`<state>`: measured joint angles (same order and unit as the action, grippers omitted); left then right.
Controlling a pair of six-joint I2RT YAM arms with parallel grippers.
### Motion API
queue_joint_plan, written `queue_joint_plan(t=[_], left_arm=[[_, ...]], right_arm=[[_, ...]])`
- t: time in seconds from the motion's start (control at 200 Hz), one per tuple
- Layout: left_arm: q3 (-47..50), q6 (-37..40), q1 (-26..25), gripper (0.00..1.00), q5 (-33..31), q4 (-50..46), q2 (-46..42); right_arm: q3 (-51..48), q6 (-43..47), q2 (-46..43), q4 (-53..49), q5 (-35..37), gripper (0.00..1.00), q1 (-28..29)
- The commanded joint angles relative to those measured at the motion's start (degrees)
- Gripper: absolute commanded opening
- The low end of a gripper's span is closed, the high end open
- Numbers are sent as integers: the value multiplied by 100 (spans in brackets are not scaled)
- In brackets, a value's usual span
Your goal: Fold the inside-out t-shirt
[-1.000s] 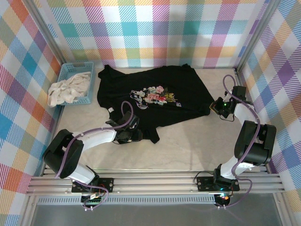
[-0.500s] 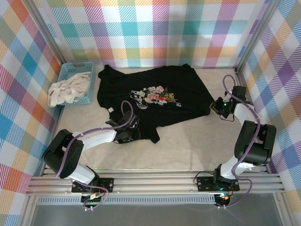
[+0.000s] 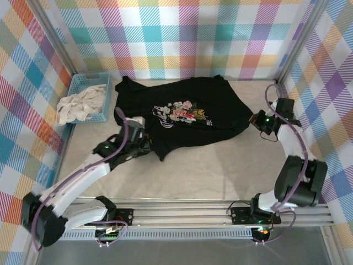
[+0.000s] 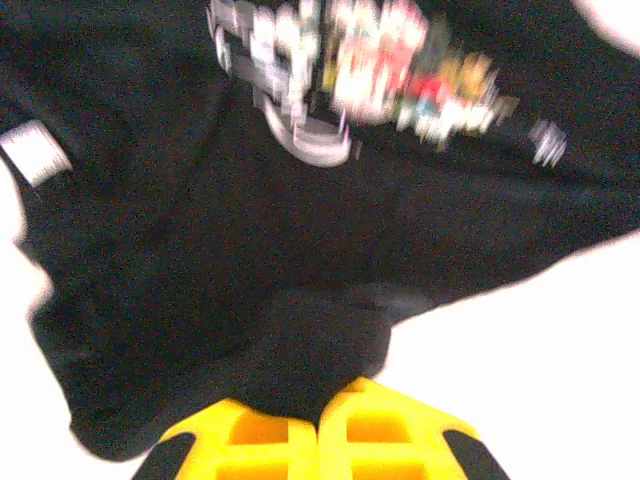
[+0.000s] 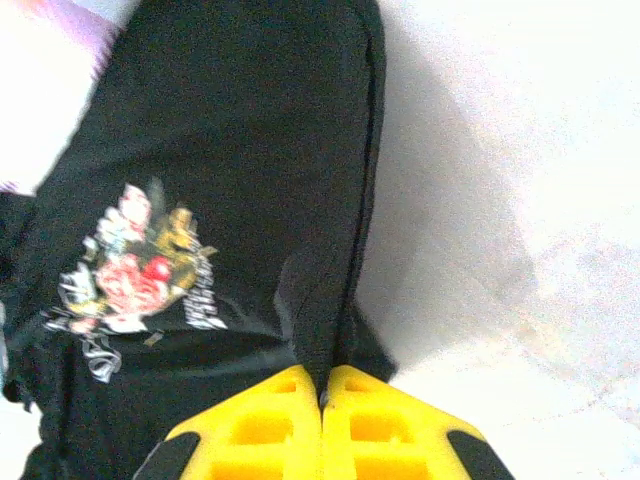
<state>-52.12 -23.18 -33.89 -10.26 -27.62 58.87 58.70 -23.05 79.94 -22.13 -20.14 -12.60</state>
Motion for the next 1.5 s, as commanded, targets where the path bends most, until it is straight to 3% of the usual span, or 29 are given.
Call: queue_joint_plan(t=[0.0, 0.16, 0.335, 0.44, 0.565, 0.71, 0.85, 0.96, 1.175, 1.495], left_arm=[[-758, 497, 66, 0, -751, -473, -616], [-1894, 837, 75, 0, -1264, -853, -1031], [-3231, 1004, 75, 0, -1100, -987, -1479], [-3947, 1287, 75, 0, -1317, -980, -1606], [-4760, 1931, 75, 0, -1827, -1020, -1139], [-5216, 2551, 183, 0, -2709, -893, 35], [-5712, 1921, 1585, 0, -1302, -1017, 1094], [-6243, 1931, 2038, 0, -961, -927, 1680], [-7214, 2107, 2142, 0, -550, -1043, 1994], [-6465, 1792, 2141, 0, 272, -730, 201]], right_arm=[[151, 134, -786, 149, 19, 2, 37], [533, 263, -1687, -112, 148, 1, 38], [1140, 578, -2995, -600, 566, 0, 38], [1710, 806, -3633, -970, 940, 0, 36], [2456, 829, -3897, -1196, 1022, 0, 38], [2682, 764, -3646, -917, 866, 0, 37], [2652, 732, -2834, -465, 724, 0, 38], [2845, 732, -2221, -204, 638, 0, 38], [3190, 823, -1922, -122, 529, 0, 36], [3434, 1045, -3055, -724, 557, 0, 38]])
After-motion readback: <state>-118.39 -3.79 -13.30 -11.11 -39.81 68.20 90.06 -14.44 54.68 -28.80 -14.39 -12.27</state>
